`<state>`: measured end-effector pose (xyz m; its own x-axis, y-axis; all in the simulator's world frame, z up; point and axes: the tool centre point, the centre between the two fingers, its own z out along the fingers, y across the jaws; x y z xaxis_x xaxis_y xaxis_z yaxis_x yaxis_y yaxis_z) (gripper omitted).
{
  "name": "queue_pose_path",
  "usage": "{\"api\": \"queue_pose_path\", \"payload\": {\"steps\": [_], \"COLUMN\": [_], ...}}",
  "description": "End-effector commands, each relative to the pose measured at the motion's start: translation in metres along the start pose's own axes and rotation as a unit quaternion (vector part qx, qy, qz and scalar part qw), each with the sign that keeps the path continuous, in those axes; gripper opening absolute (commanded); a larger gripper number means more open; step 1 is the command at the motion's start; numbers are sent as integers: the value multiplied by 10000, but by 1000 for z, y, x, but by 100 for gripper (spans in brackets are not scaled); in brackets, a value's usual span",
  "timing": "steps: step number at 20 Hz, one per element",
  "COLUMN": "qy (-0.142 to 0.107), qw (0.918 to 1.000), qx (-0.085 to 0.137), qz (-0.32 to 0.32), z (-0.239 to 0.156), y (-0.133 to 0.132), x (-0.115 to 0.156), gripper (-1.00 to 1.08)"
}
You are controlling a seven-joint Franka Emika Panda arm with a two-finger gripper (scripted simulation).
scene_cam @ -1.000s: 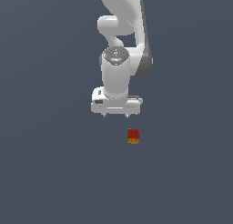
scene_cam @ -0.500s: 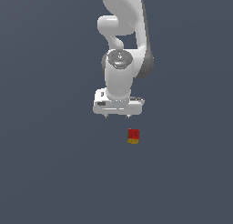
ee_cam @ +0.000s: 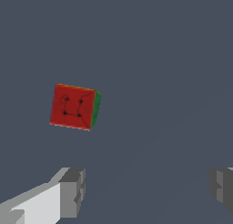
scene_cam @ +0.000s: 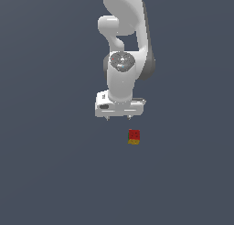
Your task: Pick up the object and move it to a goal position.
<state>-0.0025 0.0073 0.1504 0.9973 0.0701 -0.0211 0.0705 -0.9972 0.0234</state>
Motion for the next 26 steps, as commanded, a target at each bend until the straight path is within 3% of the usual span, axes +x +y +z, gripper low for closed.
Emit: {"api": "queue_pose_path", "payload": {"steps": [1,7,13,19,26], "qy": [-2,-4,-4,2,20], "qw": [9998,9959,9833,9621,9271], "qx": [-5,-19,-27,-27,-18], "qz": [-207,-909,-1819,-2726,-3749], "z": [2,9,18,27,37], "y": [-2,-9,-19,-30,-42], "x": [2,7,13,20,27], "gripper": [100,100,100,100,100]}}
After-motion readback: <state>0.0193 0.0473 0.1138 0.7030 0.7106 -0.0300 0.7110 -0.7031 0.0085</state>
